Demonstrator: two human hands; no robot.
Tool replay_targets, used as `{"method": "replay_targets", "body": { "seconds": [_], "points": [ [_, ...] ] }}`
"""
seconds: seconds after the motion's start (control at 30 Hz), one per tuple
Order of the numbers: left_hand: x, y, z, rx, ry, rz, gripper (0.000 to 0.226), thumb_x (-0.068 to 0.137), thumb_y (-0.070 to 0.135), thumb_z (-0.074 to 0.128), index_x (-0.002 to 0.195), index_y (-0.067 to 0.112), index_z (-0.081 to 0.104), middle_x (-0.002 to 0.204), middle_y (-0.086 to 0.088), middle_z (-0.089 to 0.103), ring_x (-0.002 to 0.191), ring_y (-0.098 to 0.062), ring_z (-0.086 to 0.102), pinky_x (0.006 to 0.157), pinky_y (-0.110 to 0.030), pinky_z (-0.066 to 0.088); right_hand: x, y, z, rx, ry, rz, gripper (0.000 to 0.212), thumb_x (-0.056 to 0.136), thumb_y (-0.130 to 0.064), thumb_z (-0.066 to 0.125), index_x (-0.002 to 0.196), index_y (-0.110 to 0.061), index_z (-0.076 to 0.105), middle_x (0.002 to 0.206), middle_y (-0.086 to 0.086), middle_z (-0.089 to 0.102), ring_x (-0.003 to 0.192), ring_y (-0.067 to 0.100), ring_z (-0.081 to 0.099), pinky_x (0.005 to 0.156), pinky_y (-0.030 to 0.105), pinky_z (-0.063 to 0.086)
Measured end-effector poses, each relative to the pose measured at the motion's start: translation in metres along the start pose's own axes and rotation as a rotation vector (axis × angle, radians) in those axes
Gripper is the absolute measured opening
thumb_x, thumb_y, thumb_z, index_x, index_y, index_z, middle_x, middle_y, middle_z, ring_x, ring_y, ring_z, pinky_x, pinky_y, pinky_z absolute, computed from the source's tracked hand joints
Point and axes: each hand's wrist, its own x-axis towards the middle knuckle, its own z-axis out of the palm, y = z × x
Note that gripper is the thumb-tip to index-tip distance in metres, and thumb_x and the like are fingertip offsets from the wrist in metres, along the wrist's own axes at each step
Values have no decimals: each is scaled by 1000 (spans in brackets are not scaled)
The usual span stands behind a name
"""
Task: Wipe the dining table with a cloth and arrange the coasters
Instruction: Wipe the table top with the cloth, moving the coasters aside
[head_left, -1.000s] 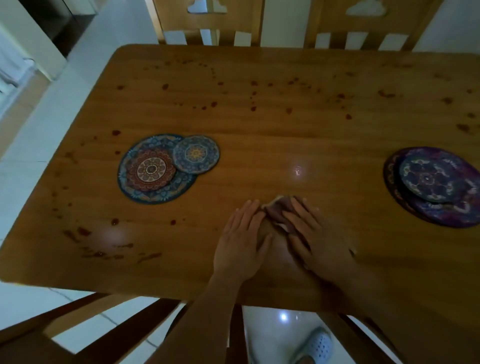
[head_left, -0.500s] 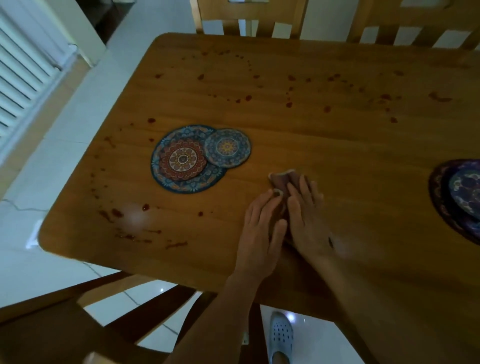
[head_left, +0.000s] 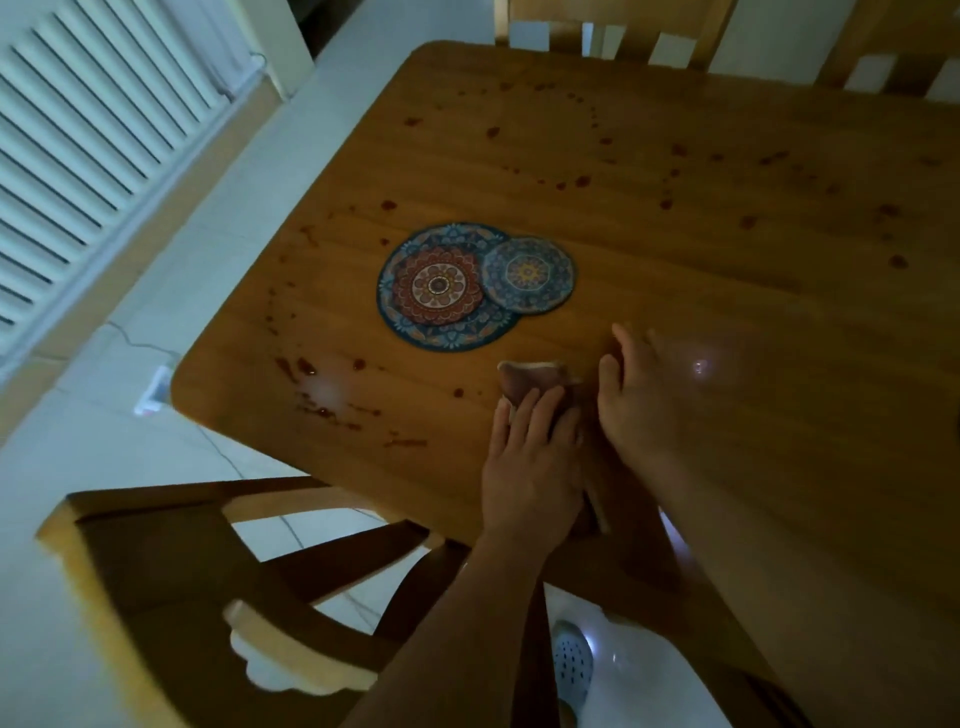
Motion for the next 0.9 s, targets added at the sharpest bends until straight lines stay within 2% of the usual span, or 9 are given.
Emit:
{"method": "replay_targets", "body": {
  "seconds": [0.07,0.13,0.27,0.4,0.53,0.67,0.8,0.9],
  "points": [
    [-8,-36,-11,52,38,-144,43,96,34,39,134,21,55,147,-3,45,142,-22,33,120,-48,18,-8,3,13,-223,-3,-71,48,105,-30,32,150,-13,33,161,10,19,150,28,7,122,44,3],
    [-12,-76,-24,93,70,-311,45,98,35,33,136,20,53,151,-3,40,145,-22,28,120,-47,15,-12,7,22,-344,2,-117,52,105,-34,25,152,-12,28,163,12,12,151,28,2,122,43,-2],
    [4,-137,-43,64,102,-468,44,103,31,34,143,18,45,155,-5,32,147,-23,19,122,-47,10,-10,6,26,-391,17,-133,61,100,-38,15,151,-7,27,161,17,14,150,31,3,122,43,-2],
    [37,-156,-47,26,159,-557,45,103,28,36,146,14,42,158,-7,28,148,-26,14,122,-45,7,-11,6,29,-421,43,-143,61,100,-36,15,151,-4,27,161,20,15,150,33,4,120,39,-4],
    [32,-142,-38,6,169,-562,47,104,29,34,148,13,39,160,-6,25,150,-23,11,122,-46,3,-11,8,30,-423,45,-147,60,101,-36,15,150,-4,27,160,21,16,150,34,6,122,43,2],
    [-3,-97,-28,-19,91,-385,54,101,40,26,149,18,36,161,-1,22,151,-17,6,122,-43,0,-12,9,30,-393,58,-153,58,102,-34,16,150,-3,28,159,22,16,150,34,6,121,43,2],
    [-9,-120,-37,-17,6,-283,59,99,49,17,152,26,28,163,7,13,150,-9,-6,121,-36,-6,-11,10,31,-349,40,-144,61,100,-38,16,150,-5,28,161,19,14,150,31,3,122,46,5],
    [6,-145,-39,-17,51,-350,57,101,47,17,152,26,29,162,6,15,150,-11,-6,121,-39,-5,-10,9,32,-359,60,-147,59,100,-36,21,148,-4,31,159,21,18,149,33,7,121,46,7]
  ]
}}
